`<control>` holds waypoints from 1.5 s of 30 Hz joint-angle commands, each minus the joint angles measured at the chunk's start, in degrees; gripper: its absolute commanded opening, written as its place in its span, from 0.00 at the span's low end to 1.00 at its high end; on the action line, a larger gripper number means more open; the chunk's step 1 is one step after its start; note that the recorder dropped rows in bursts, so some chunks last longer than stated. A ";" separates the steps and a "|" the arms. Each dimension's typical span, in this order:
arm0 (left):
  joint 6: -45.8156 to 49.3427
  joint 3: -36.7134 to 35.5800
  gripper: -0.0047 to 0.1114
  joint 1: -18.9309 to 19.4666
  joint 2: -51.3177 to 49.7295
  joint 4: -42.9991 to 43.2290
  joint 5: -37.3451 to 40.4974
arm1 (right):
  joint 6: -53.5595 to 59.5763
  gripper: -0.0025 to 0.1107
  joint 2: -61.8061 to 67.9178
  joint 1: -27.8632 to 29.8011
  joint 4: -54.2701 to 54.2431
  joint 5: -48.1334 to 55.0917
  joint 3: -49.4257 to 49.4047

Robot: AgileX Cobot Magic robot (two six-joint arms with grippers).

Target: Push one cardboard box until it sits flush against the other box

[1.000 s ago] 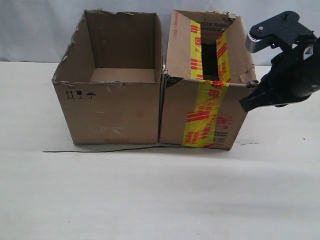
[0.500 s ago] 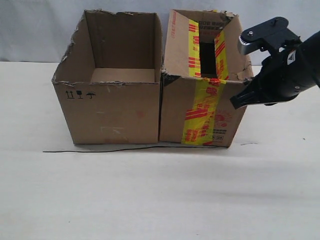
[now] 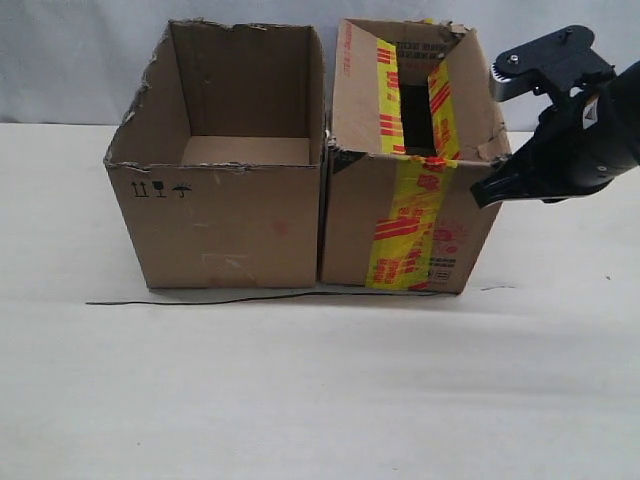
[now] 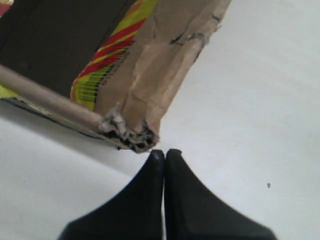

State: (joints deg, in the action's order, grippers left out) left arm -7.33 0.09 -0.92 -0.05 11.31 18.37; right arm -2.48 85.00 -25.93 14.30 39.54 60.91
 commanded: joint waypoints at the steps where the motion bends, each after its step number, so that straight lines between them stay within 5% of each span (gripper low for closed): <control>1: -0.23 -0.09 0.04 -0.46 0.05 -0.39 -0.69 | -1.28 0.02 0.10 -0.16 0.12 -0.47 0.36; 12: -0.23 -0.09 0.04 -0.46 0.05 -0.39 -0.69 | -3.83 0.02 -5.85 0.30 5.09 3.62 2.51; 17: -0.23 -0.09 0.04 -0.46 0.05 -0.39 -0.69 | -7.66 0.02 -4.26 6.91 5.54 -3.27 2.64; 23: -0.23 -0.09 0.04 -0.46 0.05 -0.39 -0.69 | -1.44 0.02 4.50 19.16 -10.78 -10.23 6.59; 31: -0.23 -0.09 0.04 -0.46 0.05 -0.39 -0.69 | 38.17 0.02 21.86 31.39 -60.89 -1.00 17.44; 45: -0.23 -0.09 0.04 -0.46 0.05 -0.39 -0.69 | 47.67 0.02 46.24 28.62 -83.12 12.26 37.31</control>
State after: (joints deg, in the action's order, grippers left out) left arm -7.33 0.09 -0.92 -0.05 11.31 18.37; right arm 43.36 128.71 4.12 -65.32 48.44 94.60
